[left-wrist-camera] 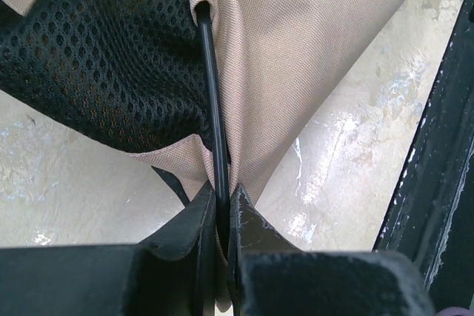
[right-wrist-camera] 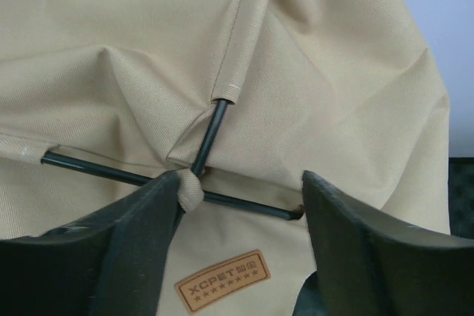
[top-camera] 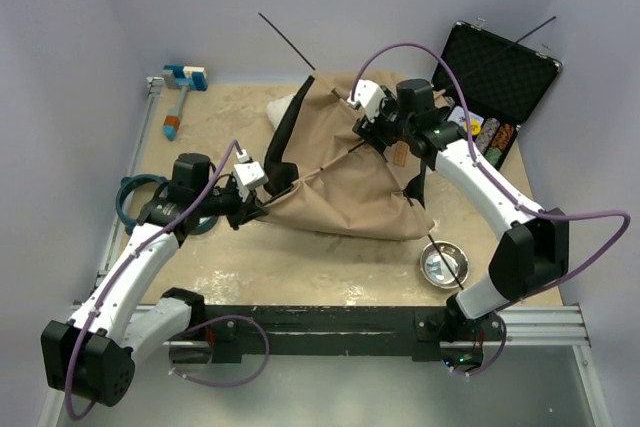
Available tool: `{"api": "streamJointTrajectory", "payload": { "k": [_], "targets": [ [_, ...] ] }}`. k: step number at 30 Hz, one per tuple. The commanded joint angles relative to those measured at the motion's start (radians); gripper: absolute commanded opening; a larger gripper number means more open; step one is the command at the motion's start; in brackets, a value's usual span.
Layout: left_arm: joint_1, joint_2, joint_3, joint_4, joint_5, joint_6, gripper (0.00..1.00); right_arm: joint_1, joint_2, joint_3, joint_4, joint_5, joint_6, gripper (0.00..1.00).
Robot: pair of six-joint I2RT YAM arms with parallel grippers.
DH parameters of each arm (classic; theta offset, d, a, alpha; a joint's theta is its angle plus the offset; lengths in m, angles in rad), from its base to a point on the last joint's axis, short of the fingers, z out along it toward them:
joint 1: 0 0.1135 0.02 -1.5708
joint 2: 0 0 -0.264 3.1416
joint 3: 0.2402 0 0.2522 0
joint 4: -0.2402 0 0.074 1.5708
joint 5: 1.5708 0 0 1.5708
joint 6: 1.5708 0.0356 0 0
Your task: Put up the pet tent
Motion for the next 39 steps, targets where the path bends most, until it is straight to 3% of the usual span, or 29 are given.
{"api": "streamJointTrajectory", "payload": {
  "k": [1, 10, 18, 22, 29, 35, 39],
  "targets": [
    [0.003, -0.030, 0.006, 0.004, 0.030, 0.074, 0.00, -0.070, 0.023, 0.031, -0.002, 0.005, -0.060, 0.60],
    [0.005, -0.014, 0.006, 0.000, -0.001, 0.112, 0.00, -0.095, 0.063, 0.078, -0.018, 0.011, -0.069, 0.00],
    [0.003, 0.010, 0.024, 0.007, -0.001, 0.129, 0.00, -0.119, 0.026, 0.070, 0.002, -0.040, -0.037, 0.00],
    [0.000, 0.024, 0.067, 0.020, 0.022, 0.104, 0.31, -0.119, 0.006, 0.045, 0.022, -0.069, 0.000, 0.00],
    [-0.003, 0.032, 0.196, 0.051, 0.011, 0.040, 0.55, -0.119, -0.015, 0.002, 0.054, -0.080, 0.012, 0.00],
    [-0.049, 0.151, 0.308, 0.140, 0.024, -0.113, 0.57, -0.118, -0.020, -0.005, 0.067, -0.098, 0.031, 0.00],
    [-0.136, 0.261, 0.330, 0.331, -0.030, -0.292, 0.56, -0.118, -0.023, -0.010, 0.083, -0.115, 0.049, 0.00]
  ]
}}
